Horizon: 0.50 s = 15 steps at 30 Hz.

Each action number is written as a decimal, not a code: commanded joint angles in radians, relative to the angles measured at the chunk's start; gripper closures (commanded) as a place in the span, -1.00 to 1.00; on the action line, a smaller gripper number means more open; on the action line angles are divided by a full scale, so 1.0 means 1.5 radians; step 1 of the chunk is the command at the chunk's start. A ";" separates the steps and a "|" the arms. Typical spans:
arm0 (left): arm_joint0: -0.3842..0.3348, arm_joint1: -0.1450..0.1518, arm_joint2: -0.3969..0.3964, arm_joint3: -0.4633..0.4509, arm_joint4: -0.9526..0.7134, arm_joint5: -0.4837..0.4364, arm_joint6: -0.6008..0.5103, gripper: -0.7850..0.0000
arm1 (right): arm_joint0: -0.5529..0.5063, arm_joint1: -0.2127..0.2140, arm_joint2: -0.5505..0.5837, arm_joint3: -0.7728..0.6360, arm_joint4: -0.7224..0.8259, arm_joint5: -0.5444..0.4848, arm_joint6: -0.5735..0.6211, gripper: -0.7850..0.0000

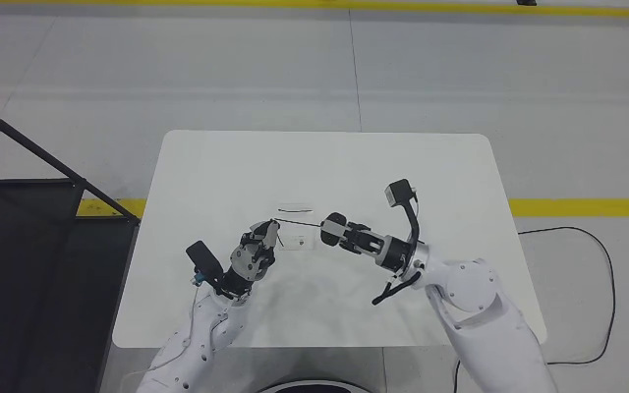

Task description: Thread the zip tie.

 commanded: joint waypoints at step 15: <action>0.000 0.000 0.000 0.000 0.000 0.000 0.000 1.00 | 0.005 0.000 -0.005 0.001 0.000 0.002 0.000 1.00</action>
